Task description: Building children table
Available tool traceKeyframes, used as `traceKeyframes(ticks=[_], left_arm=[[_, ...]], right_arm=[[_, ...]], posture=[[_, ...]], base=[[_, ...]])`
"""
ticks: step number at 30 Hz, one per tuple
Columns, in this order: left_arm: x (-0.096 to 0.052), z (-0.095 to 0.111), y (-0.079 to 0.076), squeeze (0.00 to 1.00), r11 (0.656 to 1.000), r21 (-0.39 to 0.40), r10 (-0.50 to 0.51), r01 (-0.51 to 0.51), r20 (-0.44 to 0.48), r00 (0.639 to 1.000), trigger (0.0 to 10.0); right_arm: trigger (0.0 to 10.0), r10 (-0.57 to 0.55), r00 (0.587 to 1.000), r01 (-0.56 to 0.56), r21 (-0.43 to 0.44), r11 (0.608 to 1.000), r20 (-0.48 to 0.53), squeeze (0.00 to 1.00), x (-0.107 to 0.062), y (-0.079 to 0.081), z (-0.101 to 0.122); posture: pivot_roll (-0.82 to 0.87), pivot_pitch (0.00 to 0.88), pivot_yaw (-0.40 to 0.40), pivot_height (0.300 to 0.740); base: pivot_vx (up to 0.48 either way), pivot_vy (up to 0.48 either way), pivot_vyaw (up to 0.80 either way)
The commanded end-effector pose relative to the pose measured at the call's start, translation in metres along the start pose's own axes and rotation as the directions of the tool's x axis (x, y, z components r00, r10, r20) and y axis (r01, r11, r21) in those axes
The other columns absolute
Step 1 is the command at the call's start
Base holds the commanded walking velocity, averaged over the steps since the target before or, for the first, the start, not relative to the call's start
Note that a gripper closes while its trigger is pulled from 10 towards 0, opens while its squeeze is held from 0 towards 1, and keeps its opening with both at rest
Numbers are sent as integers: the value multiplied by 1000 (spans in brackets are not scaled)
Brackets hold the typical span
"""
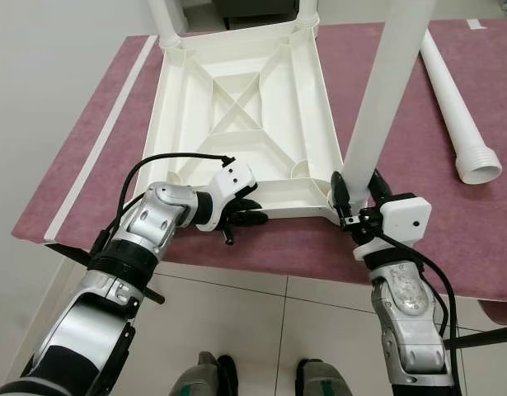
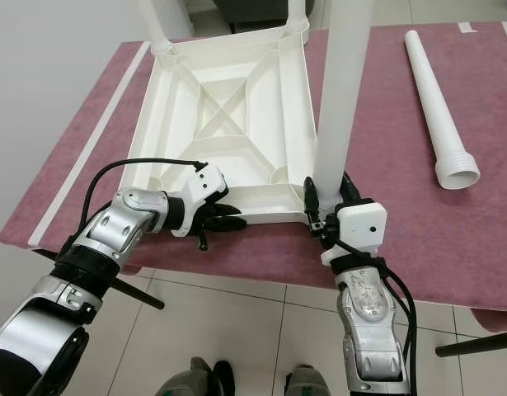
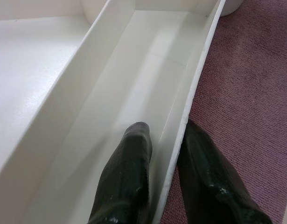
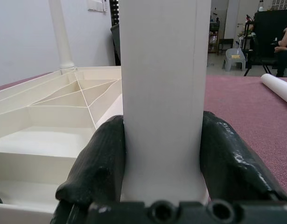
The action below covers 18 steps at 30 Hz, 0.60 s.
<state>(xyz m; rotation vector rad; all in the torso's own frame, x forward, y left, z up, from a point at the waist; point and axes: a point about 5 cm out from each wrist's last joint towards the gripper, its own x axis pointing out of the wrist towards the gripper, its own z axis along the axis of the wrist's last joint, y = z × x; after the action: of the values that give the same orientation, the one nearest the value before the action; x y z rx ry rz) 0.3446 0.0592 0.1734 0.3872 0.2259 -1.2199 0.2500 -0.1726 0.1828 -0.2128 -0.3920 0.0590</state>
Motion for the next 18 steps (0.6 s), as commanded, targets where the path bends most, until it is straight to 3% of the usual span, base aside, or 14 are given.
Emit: traceKeyframes(ticks=[1,4,5,13,14,15,18], left_arm=[[-19,-5,27,0,944,-67,324,-322,12,946,10000],[-18,-6,27,0,947,-36,319,-319,-3,948,10000],[-18,-6,25,1000,956,-25,293,-292,10,956,10000],[-19,-2,14,1000,979,51,196,-199,45,979,10000],[-20,0,10,0,983,56,169,-173,66,983,10000],[-20,0,10,0,983,56,169,-173,66,983,10000],[-21,12,-3,0,996,33,76,-83,177,981,10000]], right_arm=[[10000,-21,989,15,-42,999,-145,0,-16,-3,-26],[10000,-33,994,27,-53,998,-109,0,-10,-9,-18],[10000,-29,995,23,-59,998,-98,0,-9,-9,-16],[10000,0,995,-5,-51,999,-104,0,-8,-5,-19],[10000,6,994,-11,-47,999,-105,0,-8,-3,-20],[10000,6,994,-11,-47,999,-105,0,-8,-3,-20],[10000,48,994,-50,-19,999,-96,0,-6,2,-18]], posture=[[-145,166,190,740],[-149,166,193,740],[-150,165,193,740],[-144,165,190,740],[-142,164,189,740],[-142,164,189,740],[-141,162,190,740]], base=[[0,0,0],[0,0,0],[0,0,0],[0,0,0],[0,0,0],[0,0,0],[0,0,0]])
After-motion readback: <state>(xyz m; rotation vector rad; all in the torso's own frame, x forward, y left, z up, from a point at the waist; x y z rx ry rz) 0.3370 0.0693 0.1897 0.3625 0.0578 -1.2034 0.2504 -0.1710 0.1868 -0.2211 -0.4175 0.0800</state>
